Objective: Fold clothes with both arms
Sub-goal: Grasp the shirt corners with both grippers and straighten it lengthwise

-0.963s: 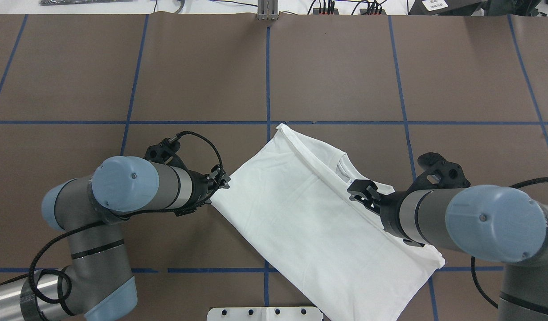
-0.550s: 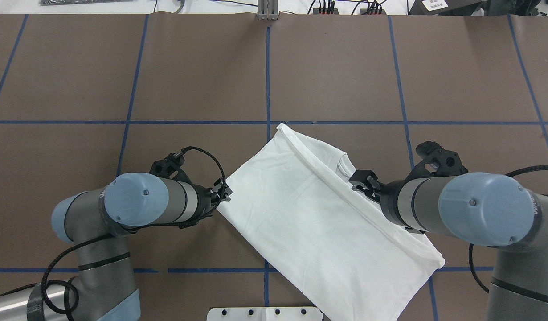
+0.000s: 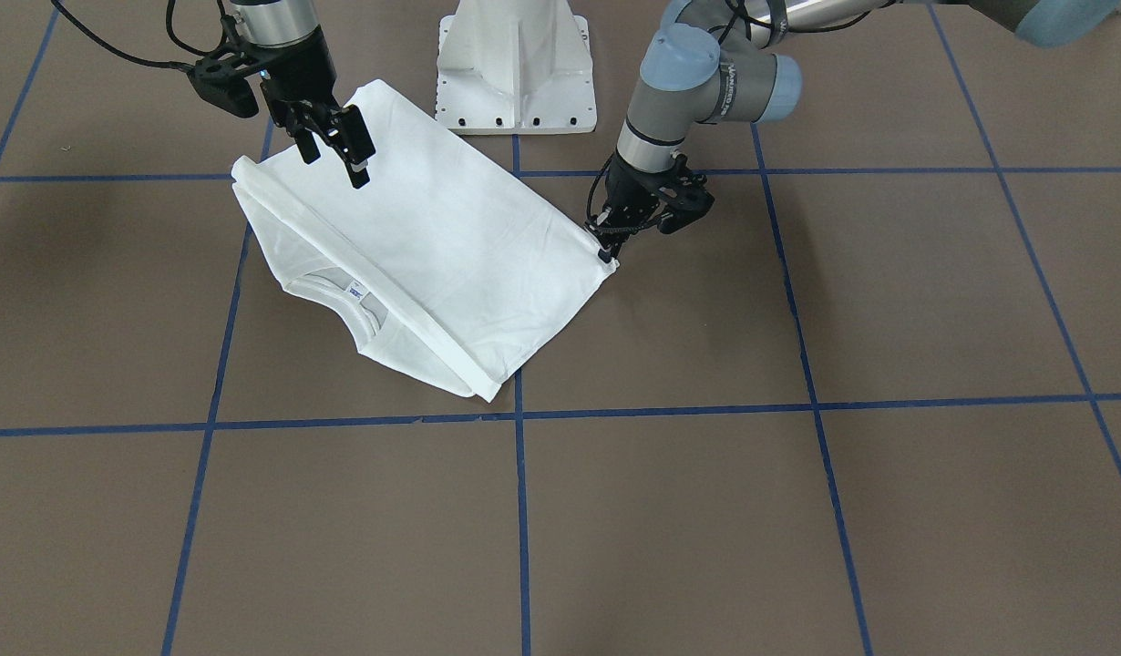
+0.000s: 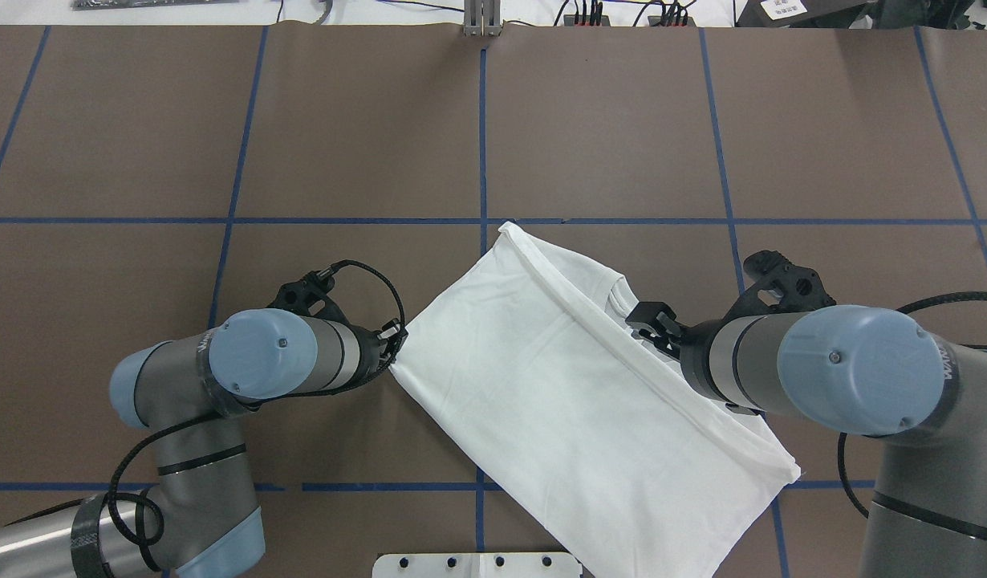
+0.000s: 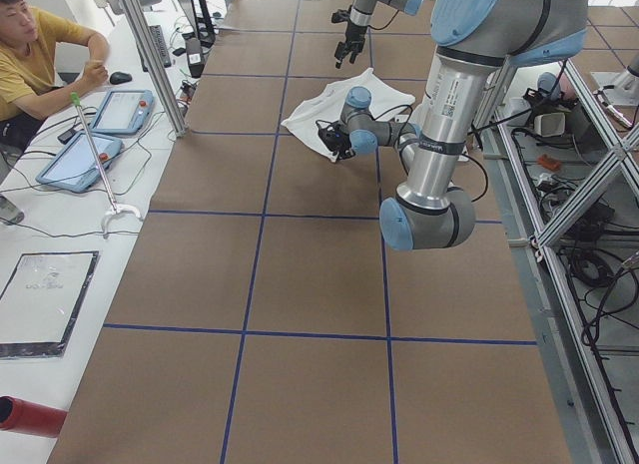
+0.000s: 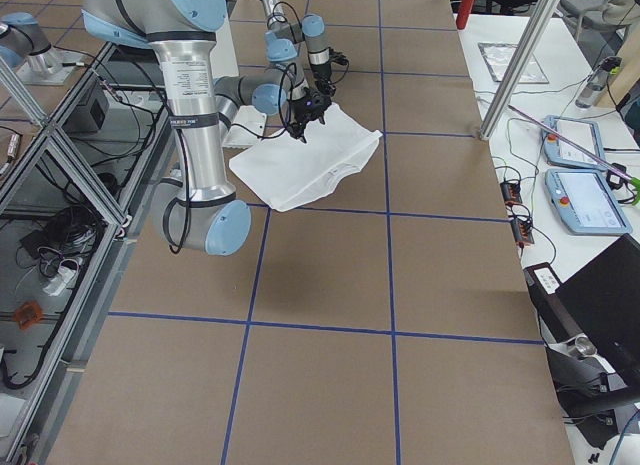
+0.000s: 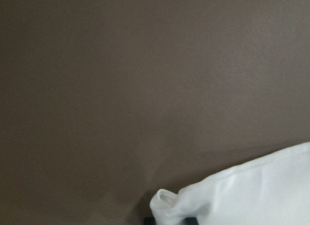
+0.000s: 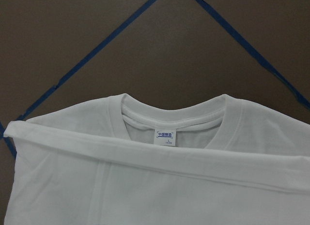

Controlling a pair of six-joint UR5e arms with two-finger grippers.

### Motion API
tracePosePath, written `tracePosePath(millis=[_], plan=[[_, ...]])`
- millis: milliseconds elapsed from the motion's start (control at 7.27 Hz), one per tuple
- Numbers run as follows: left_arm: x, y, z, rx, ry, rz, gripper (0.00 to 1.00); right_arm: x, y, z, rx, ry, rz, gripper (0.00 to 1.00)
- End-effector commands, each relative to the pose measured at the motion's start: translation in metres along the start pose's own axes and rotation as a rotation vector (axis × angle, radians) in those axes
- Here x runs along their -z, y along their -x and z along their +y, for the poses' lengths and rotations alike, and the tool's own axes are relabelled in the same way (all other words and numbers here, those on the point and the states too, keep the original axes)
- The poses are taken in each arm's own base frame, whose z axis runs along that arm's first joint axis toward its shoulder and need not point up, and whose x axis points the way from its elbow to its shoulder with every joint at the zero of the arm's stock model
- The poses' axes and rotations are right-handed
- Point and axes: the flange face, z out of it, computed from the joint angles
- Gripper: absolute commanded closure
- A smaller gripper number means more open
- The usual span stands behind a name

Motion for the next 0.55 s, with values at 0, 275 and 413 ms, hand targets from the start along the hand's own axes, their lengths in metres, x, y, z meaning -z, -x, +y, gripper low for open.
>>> tracePosePath(millis=[0,275,413], plan=[[0.003,-0.006,-0.031,-0.071,-0.046,0.007,1.00,-0.002,0.000,0.002,-0.004,0.001,0.004,0.00],[0.015,-0.025,-0.090,-0.167,-0.121,0.043,1.00,-0.004,-0.001,0.000,-0.007,-0.002,0.007,0.00],[0.009,-0.052,-0.135,-0.165,-0.174,0.085,1.00,-0.004,0.000,0.001,-0.007,-0.001,0.006,0.00]])
